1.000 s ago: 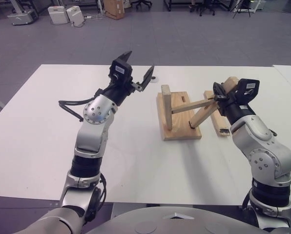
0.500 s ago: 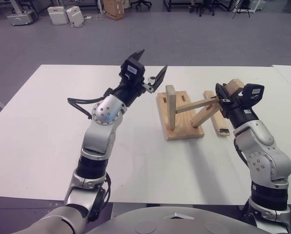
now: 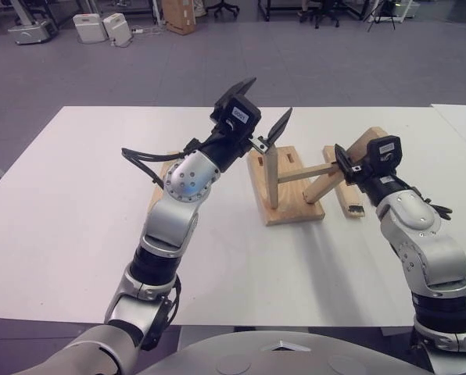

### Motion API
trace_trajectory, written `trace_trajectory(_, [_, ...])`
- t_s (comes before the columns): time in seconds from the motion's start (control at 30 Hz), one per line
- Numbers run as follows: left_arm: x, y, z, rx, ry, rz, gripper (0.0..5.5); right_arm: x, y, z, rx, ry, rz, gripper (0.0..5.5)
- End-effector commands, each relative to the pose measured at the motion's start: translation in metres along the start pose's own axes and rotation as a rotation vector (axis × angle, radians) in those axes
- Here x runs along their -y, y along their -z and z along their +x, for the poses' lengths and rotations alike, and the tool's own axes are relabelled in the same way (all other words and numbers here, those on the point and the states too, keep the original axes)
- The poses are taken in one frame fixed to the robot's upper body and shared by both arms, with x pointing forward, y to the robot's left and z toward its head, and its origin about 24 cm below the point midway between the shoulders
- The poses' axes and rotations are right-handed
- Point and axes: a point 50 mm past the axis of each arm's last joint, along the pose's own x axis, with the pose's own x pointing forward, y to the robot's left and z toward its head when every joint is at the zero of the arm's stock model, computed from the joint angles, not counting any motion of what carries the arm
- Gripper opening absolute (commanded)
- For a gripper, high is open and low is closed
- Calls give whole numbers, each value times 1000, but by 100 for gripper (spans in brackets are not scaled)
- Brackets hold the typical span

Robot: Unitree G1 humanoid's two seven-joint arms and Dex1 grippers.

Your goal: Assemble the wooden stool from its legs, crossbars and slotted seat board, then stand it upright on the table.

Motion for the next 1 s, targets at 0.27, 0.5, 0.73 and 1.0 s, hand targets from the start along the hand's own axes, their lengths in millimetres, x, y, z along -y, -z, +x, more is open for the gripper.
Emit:
trace_trajectory(0.27, [3, 31, -2, -156, -2, -30, 418, -25, 13, -3, 50, -143, 420, 451])
trace_trajectory(0.5, [-6, 19, -1, -115, -17, -16, 418, -27, 4, -6, 199, -47, 98, 533])
trace_trajectory(0.73, [-6, 14, -1, -107, 9, -7, 418, -15, -26, -11, 439, 98, -25, 533])
trace_trajectory(1.0, [-6, 12, -2, -108, 12, -8, 418, -24, 5, -3, 208, -3, 226, 533])
